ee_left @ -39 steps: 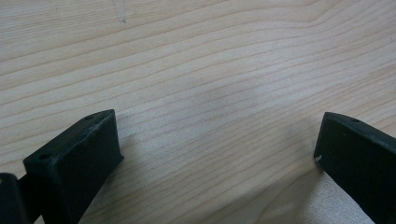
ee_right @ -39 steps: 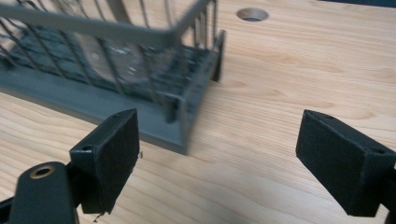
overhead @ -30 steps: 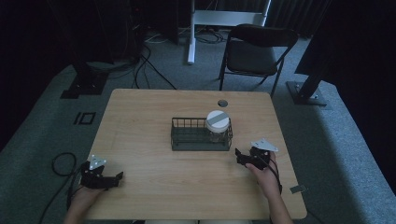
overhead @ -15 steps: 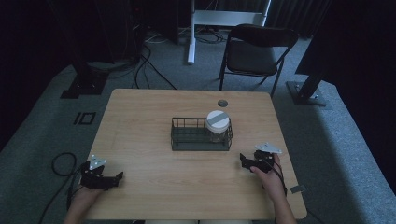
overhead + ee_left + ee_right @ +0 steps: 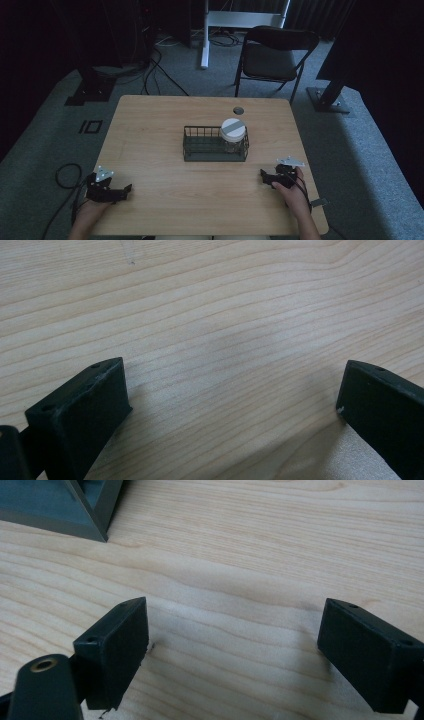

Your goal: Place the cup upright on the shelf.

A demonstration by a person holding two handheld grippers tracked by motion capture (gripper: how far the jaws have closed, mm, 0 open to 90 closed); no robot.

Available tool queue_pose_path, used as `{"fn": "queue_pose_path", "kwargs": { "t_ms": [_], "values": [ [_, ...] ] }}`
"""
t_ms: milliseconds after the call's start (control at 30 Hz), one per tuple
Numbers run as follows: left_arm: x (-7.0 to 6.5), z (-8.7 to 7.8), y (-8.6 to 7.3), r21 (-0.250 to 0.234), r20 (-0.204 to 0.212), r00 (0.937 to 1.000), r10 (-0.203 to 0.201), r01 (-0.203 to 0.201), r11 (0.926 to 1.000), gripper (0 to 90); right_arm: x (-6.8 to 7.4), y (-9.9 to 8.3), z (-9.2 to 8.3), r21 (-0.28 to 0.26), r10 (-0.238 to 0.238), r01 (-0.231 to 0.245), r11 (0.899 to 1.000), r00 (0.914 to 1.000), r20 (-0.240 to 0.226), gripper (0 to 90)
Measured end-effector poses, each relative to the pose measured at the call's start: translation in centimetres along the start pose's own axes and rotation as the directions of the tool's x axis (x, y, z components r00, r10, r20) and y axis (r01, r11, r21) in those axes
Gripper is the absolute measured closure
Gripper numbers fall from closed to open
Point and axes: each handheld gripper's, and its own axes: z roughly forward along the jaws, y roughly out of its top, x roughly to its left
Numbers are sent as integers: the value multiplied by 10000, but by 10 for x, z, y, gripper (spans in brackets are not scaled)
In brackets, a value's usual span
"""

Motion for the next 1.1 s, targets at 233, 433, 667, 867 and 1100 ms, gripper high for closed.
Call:
{"fn": "queue_pose_path", "kwargs": {
  "t_ms": [233, 433, 667, 867, 1100],
  "values": [
    [0, 0, 0, 3, -1, 10000, 4, -4, 10000, 5, 2, -3, -2, 124, -234, 233, 9997, 9997, 120, 122],
    [0, 0, 0, 18, 2, 10000, 16, -16, 10000, 5, 2, -6, -6, 125, -143, 140, 9998, 9997, 204, 120],
    [0, 0, 0, 14, 3, 10000, 14, -14, 10000, 5, 2, -7, -7, 131, -178, 175, 9998, 9997, 177, 119],
    [0, 0, 0, 13, 6, 10000, 14, -14, 10000, 5, 2, -7, -7, 130, -182, 180, 9998, 9997, 172, 119],
    [0, 0, 0, 19, 2, 10000, 23, -23, 10000, 5, 1, -7, -7, 133, -196, 194, 9997, 9997, 154, 119]
  ]
}}
